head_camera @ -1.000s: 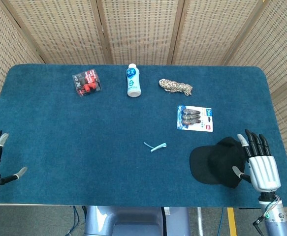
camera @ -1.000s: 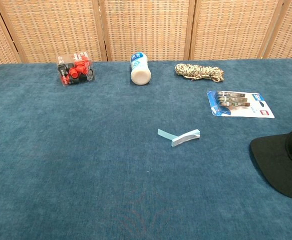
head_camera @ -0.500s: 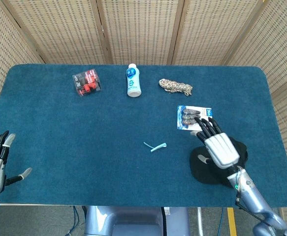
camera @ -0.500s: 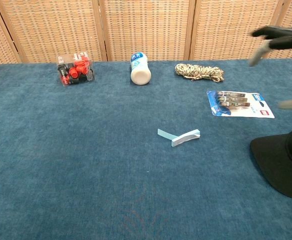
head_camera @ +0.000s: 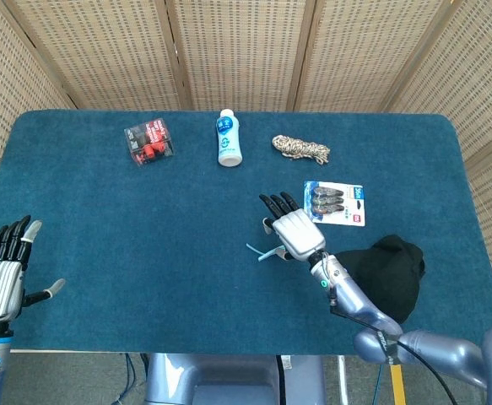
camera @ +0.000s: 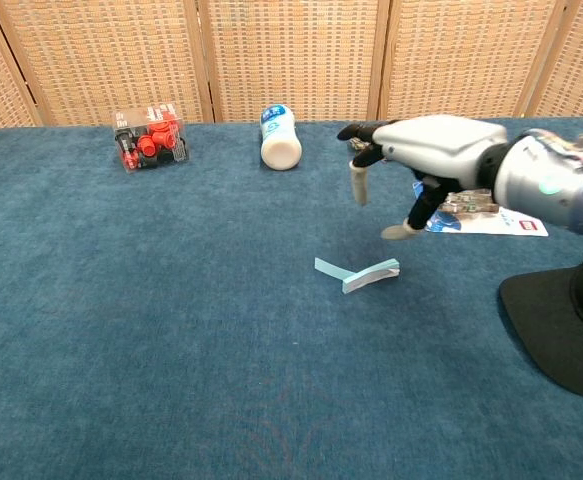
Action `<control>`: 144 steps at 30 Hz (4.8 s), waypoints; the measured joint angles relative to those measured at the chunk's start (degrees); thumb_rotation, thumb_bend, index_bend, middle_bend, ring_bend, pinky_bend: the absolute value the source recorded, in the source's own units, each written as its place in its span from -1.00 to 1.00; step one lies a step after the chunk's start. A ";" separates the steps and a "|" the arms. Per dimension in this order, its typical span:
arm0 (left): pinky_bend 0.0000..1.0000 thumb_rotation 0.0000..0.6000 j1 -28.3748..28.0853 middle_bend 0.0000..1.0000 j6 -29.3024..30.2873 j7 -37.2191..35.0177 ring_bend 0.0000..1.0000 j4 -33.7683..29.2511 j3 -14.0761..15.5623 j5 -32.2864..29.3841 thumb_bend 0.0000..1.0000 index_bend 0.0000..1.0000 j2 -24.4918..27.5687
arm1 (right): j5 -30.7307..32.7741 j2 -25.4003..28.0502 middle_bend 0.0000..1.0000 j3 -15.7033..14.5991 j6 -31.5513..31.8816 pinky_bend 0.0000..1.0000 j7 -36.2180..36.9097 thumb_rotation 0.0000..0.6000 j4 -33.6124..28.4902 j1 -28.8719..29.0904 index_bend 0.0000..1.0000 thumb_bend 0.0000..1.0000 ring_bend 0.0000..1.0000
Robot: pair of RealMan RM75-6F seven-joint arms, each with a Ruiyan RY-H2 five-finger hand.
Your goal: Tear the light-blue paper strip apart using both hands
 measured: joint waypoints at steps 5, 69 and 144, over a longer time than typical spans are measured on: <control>-1.00 1.00 -0.05 -1.00 -0.77 -0.46 -1.00 0.14 -0.33 -0.68 -1.00 -1.00 0.12 | 0.67 -2.72 -1.00 -0.56 -1.09 -1.00 -1.70 1.00 3.63 1.15 -0.10 -0.22 -1.00; -1.00 1.00 0.22 -1.00 -2.72 -0.39 -1.00 -0.31 -0.35 0.48 -1.00 -1.00 0.35 | -8.25 -10.35 -1.00 -5.84 -0.85 -1.00 7.67 1.00 19.78 -1.41 0.03 -0.12 -1.00; 0.88 1.00 -38.18 0.98 -31.07 -2.62 0.94 24.57 -8.63 2.28 -0.54 -0.08 -23.64 | 9.82 -8.22 -0.99 3.84 1.63 -1.00 -9.65 1.00 1.66 4.68 0.26 0.03 -1.00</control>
